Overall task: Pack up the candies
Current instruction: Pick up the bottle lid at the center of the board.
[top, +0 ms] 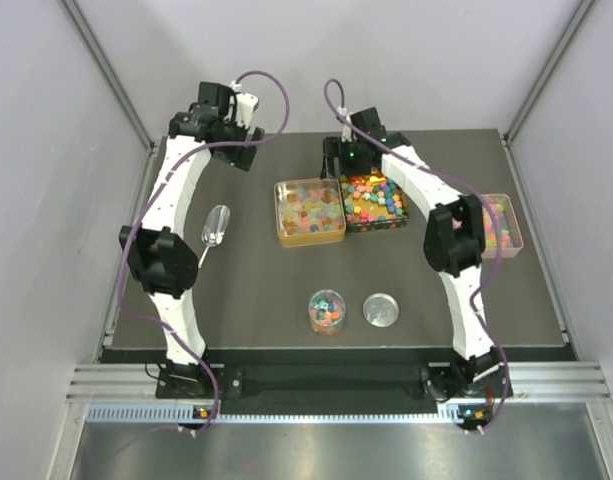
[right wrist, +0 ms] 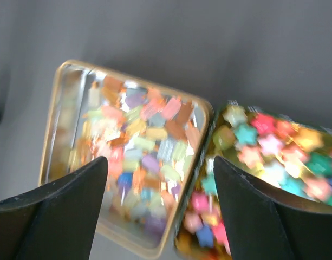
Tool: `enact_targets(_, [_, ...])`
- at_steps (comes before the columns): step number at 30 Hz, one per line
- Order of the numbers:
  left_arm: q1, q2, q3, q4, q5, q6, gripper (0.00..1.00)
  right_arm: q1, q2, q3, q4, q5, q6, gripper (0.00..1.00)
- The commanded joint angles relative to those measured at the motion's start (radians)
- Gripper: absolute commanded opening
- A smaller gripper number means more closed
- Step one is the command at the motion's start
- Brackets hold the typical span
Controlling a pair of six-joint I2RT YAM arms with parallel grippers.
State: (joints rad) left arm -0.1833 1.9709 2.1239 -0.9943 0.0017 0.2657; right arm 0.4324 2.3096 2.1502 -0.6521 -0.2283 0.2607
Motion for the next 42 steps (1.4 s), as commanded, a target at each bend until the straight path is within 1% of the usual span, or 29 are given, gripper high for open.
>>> enact_targets(1, [0.008,-0.110,-0.010,0.023,-0.006,-0.054,0.98,-0.024,-0.382,-0.145,0.129,-0.013,-0.226,0.78])
enact_targets(2, [0.011,-0.121,-0.057,0.025,0.077,-0.080,0.98,-0.027,-0.435,-0.276,0.155,-0.017,-0.294,0.78])
enact_targets(3, [0.016,-0.142,-0.088,0.023,0.124,-0.095,0.98,-0.029,-0.490,-0.349,0.207,-0.026,-0.446,0.77])
enact_targets(4, [0.034,-0.151,-0.119,0.025,0.171,-0.123,0.98,-0.029,-0.595,-0.427,0.225,-0.066,-0.528,0.75])
enact_targets(5, [0.042,-0.156,-0.180,0.031,0.216,-0.191,0.99,-0.027,-0.645,-0.584,0.245,-0.080,-0.605,0.74])
enact_targets(6, [0.050,-0.158,-0.212,0.046,0.304,-0.219,0.99,-0.029,-0.689,-0.655,0.246,-0.089,-0.744,0.70])
enact_targets(7, [0.065,-0.150,-0.250,0.045,0.401,-0.232,0.99,-0.027,-0.761,-0.718,0.223,-0.133,-0.818,0.68])
enact_targets(8, [0.071,-0.141,-0.268,0.048,0.462,-0.261,0.98,-0.027,-0.789,-0.830,0.195,-0.155,-0.887,0.66])
enact_targets(9, [0.073,-0.141,-0.295,0.099,0.550,-0.304,0.98,-0.027,-0.815,-0.881,0.140,-0.181,-0.984,0.61])
enact_targets(10, [0.073,-0.141,-0.336,0.121,0.598,-0.315,0.98,-0.027,-0.855,-0.968,0.114,-0.196,-1.026,0.58])
enact_targets(11, [0.073,-0.136,-0.338,0.128,0.638,-0.300,0.98,-0.017,-0.874,-1.008,0.085,-0.209,-1.066,0.54])
enact_targets(12, [0.070,-0.120,-0.332,0.129,0.664,-0.293,0.98,-0.008,-0.891,-1.045,0.041,-0.212,-1.150,0.49])
enact_targets(13, [0.068,-0.109,-0.312,0.131,0.664,-0.292,0.98,0.005,-0.927,-1.120,0.029,-0.212,-1.187,0.47])
enact_targets(14, [0.070,-0.083,-0.294,0.125,0.669,-0.275,0.98,0.026,-0.950,-1.157,0.017,-0.213,-1.250,0.46])
enact_targets(16, [0.070,-0.061,-0.236,0.106,0.667,-0.246,0.97,0.046,-1.015,-1.246,0.013,-0.218,-1.291,0.44])
enact_targets(20, [0.068,-0.009,-0.156,0.088,0.643,-0.192,0.88,0.130,-1.090,-1.345,-0.043,-0.238,-1.415,0.42])
enact_targets(21, [0.068,-0.001,-0.145,0.085,0.633,-0.188,0.83,0.144,-1.101,-1.360,-0.050,-0.238,-1.429,0.42])
enact_targets(24, [0.068,0.020,-0.110,0.071,0.612,-0.157,0.74,0.175,-1.109,-1.395,-0.089,-0.262,-1.460,0.42])
enact_targets(28, [0.068,0.025,-0.108,0.063,0.580,-0.149,0.73,0.206,-1.148,-1.415,-0.155,-0.287,-1.529,0.42])
enact_targets(32, [0.070,0.046,-0.102,0.062,0.551,-0.149,0.73,0.230,-1.165,-1.435,-0.217,-0.304,-1.635,0.41])
enact_targets(36, [0.070,0.059,-0.075,0.051,0.537,-0.146,0.74,0.241,-1.139,-1.446,-0.202,-0.298,-1.666,0.40])
enact_targets(39, [0.070,0.059,-0.073,0.049,0.531,-0.143,0.73,0.241,-1.104,-1.442,-0.179,-0.289,-1.675,0.35])
enact_targets(42, [0.070,0.054,-0.076,0.049,0.518,-0.141,0.74,0.239,-1.058,-1.429,-0.169,-0.284,-1.683,0.34])
